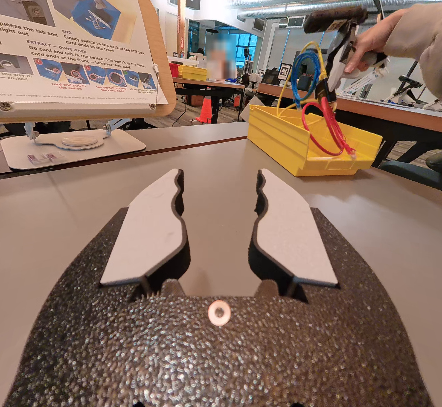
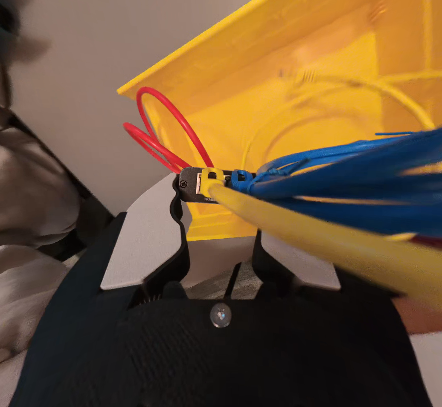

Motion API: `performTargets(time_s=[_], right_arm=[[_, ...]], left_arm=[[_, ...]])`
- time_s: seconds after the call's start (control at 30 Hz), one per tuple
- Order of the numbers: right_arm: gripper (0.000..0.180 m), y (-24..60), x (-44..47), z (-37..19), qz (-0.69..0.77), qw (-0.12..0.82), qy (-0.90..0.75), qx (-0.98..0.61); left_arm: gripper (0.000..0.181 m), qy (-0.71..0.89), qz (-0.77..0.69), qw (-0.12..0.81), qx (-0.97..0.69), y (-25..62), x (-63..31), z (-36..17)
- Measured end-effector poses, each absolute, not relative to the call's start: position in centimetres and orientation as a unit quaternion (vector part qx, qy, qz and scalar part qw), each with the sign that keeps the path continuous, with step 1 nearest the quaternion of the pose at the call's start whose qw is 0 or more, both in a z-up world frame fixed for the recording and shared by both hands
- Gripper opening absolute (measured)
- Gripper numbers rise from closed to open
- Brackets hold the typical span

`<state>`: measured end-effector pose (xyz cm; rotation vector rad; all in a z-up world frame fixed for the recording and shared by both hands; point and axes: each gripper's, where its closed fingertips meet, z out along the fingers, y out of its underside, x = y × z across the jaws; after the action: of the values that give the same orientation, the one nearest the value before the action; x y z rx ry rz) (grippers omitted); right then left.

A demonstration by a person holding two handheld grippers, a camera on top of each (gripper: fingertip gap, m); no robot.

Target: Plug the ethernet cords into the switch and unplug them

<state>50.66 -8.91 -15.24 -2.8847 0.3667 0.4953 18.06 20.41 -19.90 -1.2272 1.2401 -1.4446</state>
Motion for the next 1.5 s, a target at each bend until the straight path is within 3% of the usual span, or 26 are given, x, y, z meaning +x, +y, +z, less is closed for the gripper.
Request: performTargets(time_s=[0.27,0.4,0.6,0.73,0.83,1.0,1.23,1.37,1.5], right_arm=[[0.064,-8.9,52.4,-17.4,0.048,0.053,0.110,-0.991],[0.064,-8.5,50.5,-19.5,0.051,0.048,0.089,-0.994],[0.064,-9.0,47.0,-21.9,0.083,-0.040,0.054,-0.994],[0.065,-9.4,47.3,-21.2,0.051,-0.047,0.035,-0.997],[0.076,-9.4,44.9,-20.0,0.096,-0.034,0.030,-0.994],[0.069,-10.6,43.5,-19.2,0.035,-0.060,-0.038,-0.997],[0.063,-7.7,39.6,-13.2,-0.014,0.198,0.001,-0.980],[0.054,-6.4,33.9,-9.2,0.006,0.432,-0.035,-0.901],[0.049,-8.9,30.4,-7.8,-0.047,0.543,0.001,-0.839]], left_arm=[[0.057,0.496,-0.581,0.420,-0.490,20.4,18.1,-19.9],[0.057,0.497,-0.581,0.419,-0.489,20.3,18.0,-19.9],[0.057,0.504,-0.578,0.420,-0.485,20.1,18.0,-20.0],[0.057,0.500,-0.583,0.419,-0.485,20.2,18.0,-19.9],[0.057,0.494,-0.588,0.414,-0.488,20.3,17.9,-19.9],[0.057,0.496,-0.589,0.412,-0.487,20.2,17.9,-19.9],[0.058,0.501,-0.588,0.416,-0.480,20.0,17.8,-19.8],[0.059,0.520,-0.577,0.419,-0.470,19.3,18.0,-20.0],[0.060,0.541,-0.572,0.391,-0.476,17.6,18.9,-20.2]])
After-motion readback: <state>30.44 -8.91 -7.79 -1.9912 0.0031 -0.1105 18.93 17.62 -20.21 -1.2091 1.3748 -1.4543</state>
